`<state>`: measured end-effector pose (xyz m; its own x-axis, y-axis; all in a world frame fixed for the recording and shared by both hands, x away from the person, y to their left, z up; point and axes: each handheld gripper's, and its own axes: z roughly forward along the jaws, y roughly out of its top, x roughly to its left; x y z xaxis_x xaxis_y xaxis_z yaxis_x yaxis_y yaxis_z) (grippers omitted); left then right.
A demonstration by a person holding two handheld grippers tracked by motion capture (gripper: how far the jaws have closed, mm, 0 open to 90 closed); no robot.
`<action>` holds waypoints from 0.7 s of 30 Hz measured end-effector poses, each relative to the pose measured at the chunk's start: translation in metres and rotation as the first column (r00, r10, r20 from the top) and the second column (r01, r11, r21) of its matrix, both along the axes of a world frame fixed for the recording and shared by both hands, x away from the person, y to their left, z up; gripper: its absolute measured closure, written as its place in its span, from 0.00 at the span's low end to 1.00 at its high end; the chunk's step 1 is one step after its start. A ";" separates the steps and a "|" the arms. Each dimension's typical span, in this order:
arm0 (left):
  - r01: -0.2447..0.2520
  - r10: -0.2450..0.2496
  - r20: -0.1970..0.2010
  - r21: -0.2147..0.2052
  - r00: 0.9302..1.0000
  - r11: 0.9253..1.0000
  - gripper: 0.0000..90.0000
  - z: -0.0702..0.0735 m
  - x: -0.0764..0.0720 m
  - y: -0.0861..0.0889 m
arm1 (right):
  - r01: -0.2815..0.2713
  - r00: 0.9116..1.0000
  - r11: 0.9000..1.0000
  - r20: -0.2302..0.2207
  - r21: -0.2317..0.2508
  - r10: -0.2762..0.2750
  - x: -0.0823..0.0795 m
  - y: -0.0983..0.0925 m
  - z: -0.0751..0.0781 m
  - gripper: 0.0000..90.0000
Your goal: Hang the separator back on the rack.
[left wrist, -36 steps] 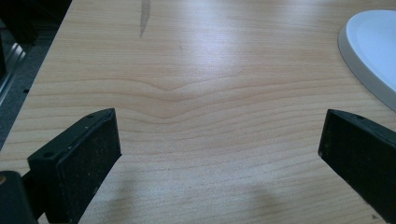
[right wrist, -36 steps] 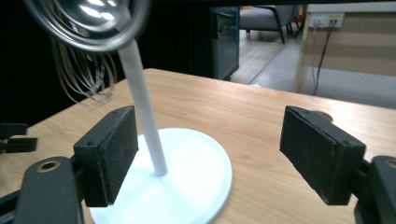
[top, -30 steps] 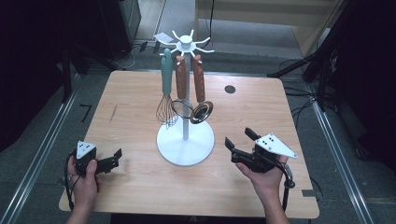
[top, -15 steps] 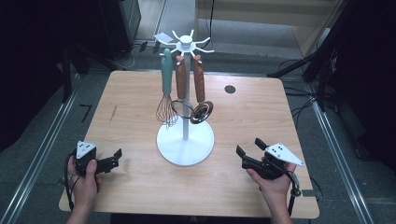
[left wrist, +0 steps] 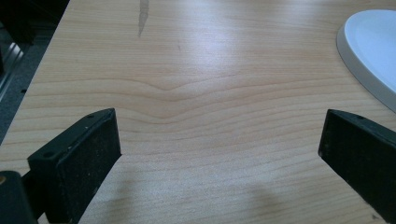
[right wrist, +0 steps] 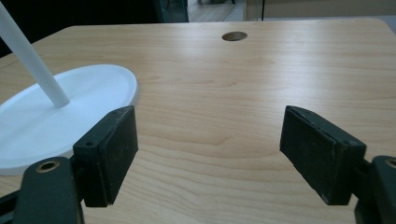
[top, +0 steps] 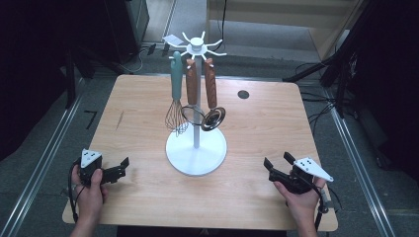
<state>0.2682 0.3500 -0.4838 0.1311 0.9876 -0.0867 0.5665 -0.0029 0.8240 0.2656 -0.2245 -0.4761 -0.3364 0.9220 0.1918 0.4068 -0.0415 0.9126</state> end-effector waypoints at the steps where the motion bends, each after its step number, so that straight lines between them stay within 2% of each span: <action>1: 0.000 0.000 0.000 0.000 1.000 1.000 0.00 0.000 0.000 0.000 | 0.000 1.000 1.000 -0.004 -0.001 0.000 -0.001 -0.003 -0.001 0.22; 21: 0.001 -0.001 -0.001 0.001 1.000 1.000 0.00 0.000 0.000 0.000 | 0.102 0.994 0.995 -0.050 0.000 -0.102 -0.014 -0.060 -0.016 0.22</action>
